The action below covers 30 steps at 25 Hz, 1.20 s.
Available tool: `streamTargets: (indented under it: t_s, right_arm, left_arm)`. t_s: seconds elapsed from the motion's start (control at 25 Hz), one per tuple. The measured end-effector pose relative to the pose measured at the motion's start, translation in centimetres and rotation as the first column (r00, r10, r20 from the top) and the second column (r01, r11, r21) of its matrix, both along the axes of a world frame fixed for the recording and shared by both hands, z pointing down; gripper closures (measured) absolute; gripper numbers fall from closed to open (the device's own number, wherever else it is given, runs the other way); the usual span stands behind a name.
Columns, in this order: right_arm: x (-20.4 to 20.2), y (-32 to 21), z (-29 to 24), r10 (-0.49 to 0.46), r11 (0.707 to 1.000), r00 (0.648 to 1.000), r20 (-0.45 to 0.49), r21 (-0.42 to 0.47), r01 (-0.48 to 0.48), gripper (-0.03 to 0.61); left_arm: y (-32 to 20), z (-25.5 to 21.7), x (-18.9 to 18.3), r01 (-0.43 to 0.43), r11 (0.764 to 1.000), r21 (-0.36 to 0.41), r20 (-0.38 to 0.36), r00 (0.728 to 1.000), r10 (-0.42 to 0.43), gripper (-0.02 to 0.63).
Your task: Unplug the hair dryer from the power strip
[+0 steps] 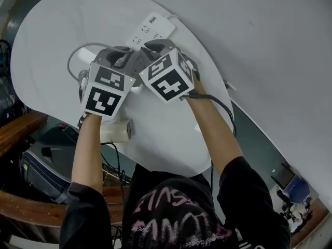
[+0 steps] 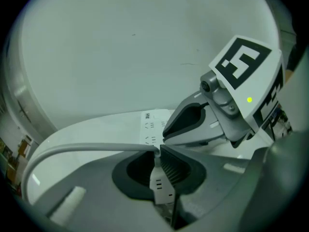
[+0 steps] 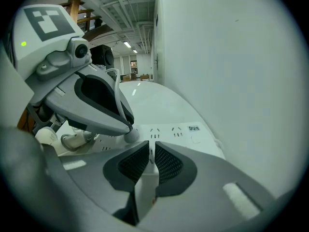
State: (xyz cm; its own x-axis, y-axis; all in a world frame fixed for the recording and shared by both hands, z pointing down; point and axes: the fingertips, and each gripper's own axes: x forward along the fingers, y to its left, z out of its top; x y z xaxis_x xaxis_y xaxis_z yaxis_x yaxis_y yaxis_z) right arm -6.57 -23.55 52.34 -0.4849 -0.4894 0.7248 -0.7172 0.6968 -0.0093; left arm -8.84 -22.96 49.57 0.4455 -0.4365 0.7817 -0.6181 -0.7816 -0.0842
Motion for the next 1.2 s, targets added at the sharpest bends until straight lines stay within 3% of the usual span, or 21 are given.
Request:
streamTargets:
  t_s: [0.32, 0.52, 0.72, 0.88, 1.04, 1.2]
  right_arm:
    - [-0.03, -0.03, 0.0, 0.01, 1.0, 1.0, 0.004, -0.017, -0.01, 0.516]
    - [-0.06, -0.09, 0.14, 0.023, 1.0, 1.0, 0.004, -0.02, -0.023, 0.517]
    - [-0.01, -0.27, 0.1, 0.026, 0.999, 1.0, 0.002, -0.029, -0.026, 0.518]
    - [-0.01, -0.36, 0.11, 0.044, 0.999, 0.999, 0.007, -0.031, -0.044, 0.52]
    - [-0.04, -0.33, 0.0, 0.047, 0.998, 0.999, 0.012, -0.035, -0.047, 0.523]
    - [-0.01, -0.4, 0.07, 0.051, 0.998, 0.999, 0.011, -0.035, -0.051, 0.526]
  left_arm:
    - [0.35, -0.07, 0.29, -0.074, 0.996, 0.049, 0.063, 0.996, 0.071, 0.566]
    - [0.07, 0.02, -0.02, -0.033, 0.999, 0.015, -0.01, 0.999, 0.033, 0.566]
    - [0.26, 0.03, 0.3, -0.111, 0.992, 0.055, 0.043, 0.993, 0.109, 0.567]
    - [-0.17, -0.08, -0.05, -0.047, 0.999, 0.01, -0.026, 0.999, 0.048, 0.566]
    - [0.26, -0.14, 0.24, -0.118, 0.992, 0.045, 0.052, 0.992, 0.116, 0.567]
    - [-0.19, -0.26, -0.2, -0.043, 0.999, 0.005, -0.035, 0.998, 0.043, 0.568]
